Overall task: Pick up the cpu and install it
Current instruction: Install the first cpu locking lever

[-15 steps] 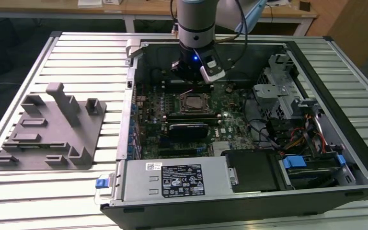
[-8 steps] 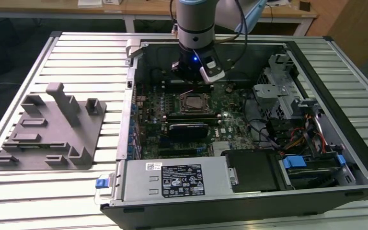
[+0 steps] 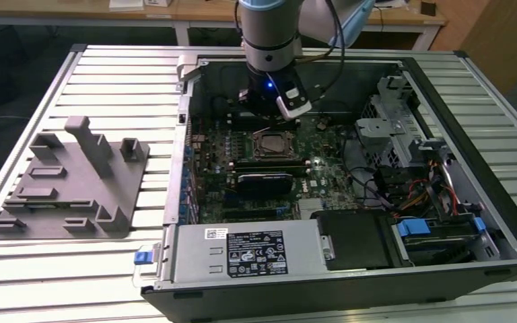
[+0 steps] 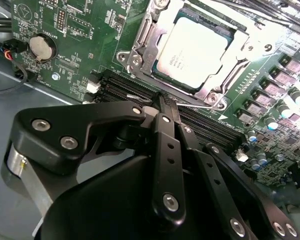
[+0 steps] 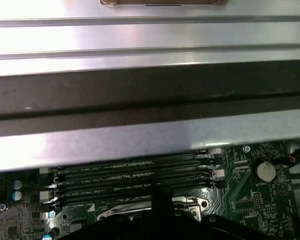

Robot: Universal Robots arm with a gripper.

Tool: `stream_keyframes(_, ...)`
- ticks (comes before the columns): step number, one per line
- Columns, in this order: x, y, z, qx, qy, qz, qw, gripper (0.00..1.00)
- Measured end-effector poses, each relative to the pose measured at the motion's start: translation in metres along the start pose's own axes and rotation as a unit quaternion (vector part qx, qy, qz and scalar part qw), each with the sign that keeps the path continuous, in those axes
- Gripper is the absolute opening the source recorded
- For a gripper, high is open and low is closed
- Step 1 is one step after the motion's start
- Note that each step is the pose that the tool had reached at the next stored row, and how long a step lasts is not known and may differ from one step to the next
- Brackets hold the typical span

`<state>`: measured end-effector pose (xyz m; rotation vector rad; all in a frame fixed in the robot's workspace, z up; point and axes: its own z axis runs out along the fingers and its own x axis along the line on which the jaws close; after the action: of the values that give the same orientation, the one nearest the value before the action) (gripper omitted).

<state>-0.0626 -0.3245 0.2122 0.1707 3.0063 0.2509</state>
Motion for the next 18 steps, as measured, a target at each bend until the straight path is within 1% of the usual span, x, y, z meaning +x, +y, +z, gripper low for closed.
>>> stream_keyframes(2,0.0002,-0.0001,0.0005,0.0007,-0.0017,0.006,1.0000,0.11)
stream_keyframes(6,0.0007,-0.0003,0.0017,0.0043,-0.0074,0.038,0.9992,0.11)
stream_keyframes(10,0.0057,-0.0005,0.0021,0.0047,-0.0104,0.046,0.9989,0.11)
stream_keyframes(14,0.0099,-0.0010,0.0026,0.0032,-0.0154,0.053,0.9984,0.11)
stream_keyframes(17,0.0125,-0.0012,0.0031,-0.0006,-0.0201,0.058,0.9981,0.11)
stream_keyframes(18,0.0133,-0.0014,0.0031,-0.0025,-0.0218,0.059,0.9980,0.11)
